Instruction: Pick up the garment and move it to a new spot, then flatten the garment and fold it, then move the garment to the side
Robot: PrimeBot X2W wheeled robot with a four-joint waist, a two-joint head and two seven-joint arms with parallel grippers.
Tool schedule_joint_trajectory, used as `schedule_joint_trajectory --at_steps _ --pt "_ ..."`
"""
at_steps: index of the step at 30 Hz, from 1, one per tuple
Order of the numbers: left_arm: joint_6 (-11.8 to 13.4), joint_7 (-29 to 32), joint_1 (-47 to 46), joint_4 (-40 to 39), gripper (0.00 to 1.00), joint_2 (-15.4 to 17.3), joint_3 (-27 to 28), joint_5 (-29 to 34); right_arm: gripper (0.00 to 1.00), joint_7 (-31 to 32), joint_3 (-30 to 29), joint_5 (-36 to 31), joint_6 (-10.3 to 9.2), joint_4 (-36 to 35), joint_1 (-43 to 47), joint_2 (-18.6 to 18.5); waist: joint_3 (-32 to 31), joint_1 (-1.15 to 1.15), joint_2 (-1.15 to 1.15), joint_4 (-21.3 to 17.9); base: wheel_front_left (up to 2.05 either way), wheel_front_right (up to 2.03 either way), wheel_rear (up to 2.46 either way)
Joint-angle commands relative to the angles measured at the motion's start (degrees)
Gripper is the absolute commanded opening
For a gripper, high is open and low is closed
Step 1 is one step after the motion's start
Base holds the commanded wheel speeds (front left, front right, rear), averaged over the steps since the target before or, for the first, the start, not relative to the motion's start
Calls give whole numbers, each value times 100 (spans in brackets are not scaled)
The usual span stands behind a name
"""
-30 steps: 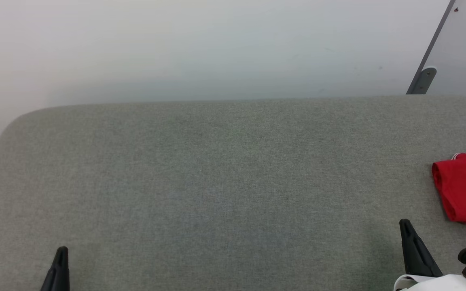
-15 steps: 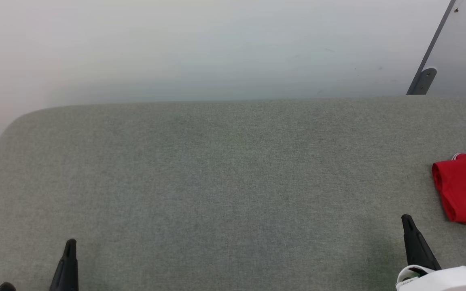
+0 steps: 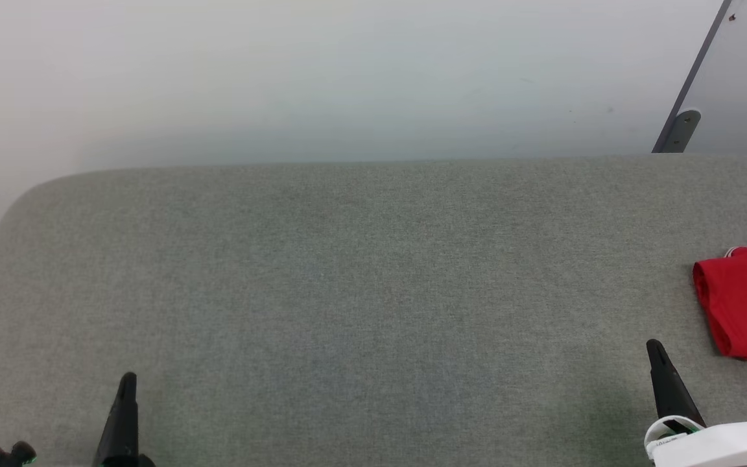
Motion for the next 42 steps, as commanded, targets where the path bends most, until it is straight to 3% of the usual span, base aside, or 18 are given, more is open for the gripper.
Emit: schedule_joint_trajectory --at_steps 1,42 --pt "2 38 -130 -16 0 23 20 -155 0 29 -35 204 -3 -28 -156 -32 -1 0 0 1 0 0 0" --pt "2 689 -778 491 0 -453 15 -1988 0 444 -183 2564 -6 355 -472 -38 -28 0 0 17 0 0 0"
